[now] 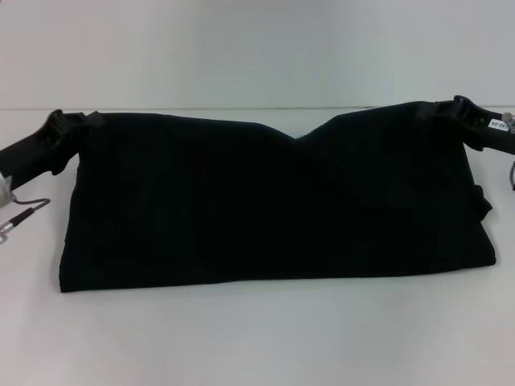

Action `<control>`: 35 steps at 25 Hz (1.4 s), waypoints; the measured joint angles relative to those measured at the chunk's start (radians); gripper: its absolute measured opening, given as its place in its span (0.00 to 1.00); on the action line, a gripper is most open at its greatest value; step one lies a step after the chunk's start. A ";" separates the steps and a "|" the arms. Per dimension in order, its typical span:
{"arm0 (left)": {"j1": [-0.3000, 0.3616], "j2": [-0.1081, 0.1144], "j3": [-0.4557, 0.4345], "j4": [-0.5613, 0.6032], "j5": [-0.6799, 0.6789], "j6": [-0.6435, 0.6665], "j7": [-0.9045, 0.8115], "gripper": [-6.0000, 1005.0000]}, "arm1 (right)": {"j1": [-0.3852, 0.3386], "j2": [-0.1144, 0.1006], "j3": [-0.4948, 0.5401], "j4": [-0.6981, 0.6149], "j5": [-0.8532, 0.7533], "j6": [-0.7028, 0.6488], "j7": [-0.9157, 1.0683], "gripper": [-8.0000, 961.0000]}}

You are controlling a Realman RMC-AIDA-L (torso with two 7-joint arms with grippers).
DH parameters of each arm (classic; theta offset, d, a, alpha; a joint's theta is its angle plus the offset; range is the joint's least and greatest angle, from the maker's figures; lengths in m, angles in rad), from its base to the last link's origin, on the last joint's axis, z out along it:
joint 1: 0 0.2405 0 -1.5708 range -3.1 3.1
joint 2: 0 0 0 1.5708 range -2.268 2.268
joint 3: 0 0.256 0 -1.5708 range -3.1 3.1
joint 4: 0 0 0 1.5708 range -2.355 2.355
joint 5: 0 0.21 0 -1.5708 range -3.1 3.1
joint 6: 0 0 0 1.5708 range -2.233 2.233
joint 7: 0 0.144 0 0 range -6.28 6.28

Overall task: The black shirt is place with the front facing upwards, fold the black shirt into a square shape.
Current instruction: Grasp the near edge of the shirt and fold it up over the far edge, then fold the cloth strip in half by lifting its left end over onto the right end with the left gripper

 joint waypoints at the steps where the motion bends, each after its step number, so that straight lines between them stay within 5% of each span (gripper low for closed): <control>1: -0.005 -0.008 0.001 -0.001 0.000 -0.021 0.008 0.10 | 0.002 0.008 -0.001 0.001 0.004 0.020 -0.013 0.06; 9: -0.026 -0.029 0.005 -0.029 0.002 -0.134 0.062 0.10 | 0.015 0.084 -0.001 0.011 0.102 0.231 -0.199 0.07; 16: -0.041 -0.075 -0.005 -0.041 -0.037 -0.301 0.143 0.11 | 0.036 0.091 -0.001 0.090 0.212 0.354 -0.355 0.15; 20: -0.042 -0.093 -0.004 -0.044 -0.096 -0.346 0.183 0.20 | 0.039 0.092 0.002 0.113 0.247 0.407 -0.363 0.35; 27: -0.044 -0.087 -0.002 -0.050 -0.109 -0.361 0.200 0.37 | 0.030 0.091 0.001 0.113 0.276 0.417 -0.368 0.65; 31: -0.038 -0.083 -0.003 -0.043 -0.117 -0.329 0.200 0.45 | 0.017 0.089 0.005 0.108 0.278 0.359 -0.401 0.67; 35: 0.001 -0.029 -0.005 -0.050 -0.125 -0.188 0.155 0.56 | -0.035 0.074 0.012 0.080 0.288 0.144 -0.506 0.67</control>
